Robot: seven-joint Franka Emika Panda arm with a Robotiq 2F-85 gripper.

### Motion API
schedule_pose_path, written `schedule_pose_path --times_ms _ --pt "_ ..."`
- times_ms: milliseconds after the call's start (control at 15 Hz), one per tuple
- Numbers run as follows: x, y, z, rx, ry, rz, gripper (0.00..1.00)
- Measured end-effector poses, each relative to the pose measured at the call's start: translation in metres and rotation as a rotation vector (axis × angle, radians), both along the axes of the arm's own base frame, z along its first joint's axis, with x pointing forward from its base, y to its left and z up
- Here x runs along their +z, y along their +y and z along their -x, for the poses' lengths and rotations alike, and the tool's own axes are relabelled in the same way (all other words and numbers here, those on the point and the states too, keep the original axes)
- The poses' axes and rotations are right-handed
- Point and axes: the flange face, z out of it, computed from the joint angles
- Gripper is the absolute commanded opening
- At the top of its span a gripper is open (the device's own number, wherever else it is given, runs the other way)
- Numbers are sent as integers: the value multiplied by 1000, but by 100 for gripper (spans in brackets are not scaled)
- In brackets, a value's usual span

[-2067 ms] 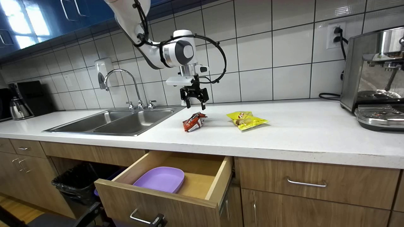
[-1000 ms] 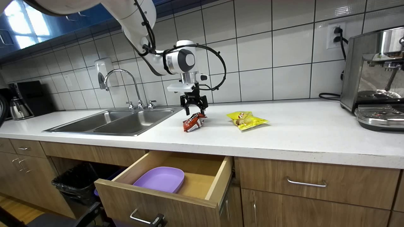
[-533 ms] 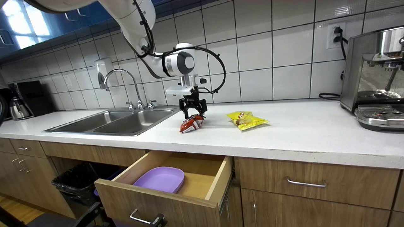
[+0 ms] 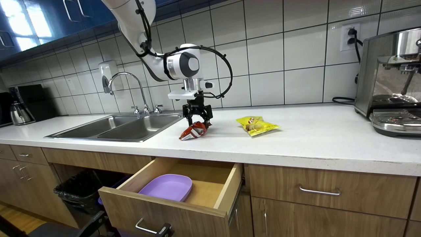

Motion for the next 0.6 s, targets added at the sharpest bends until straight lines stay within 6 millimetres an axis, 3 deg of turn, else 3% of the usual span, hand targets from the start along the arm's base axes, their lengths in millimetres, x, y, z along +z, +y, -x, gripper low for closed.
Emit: schedule_pose_path --times_ms 600 --pt "3 8 54 7 28 -2 100"
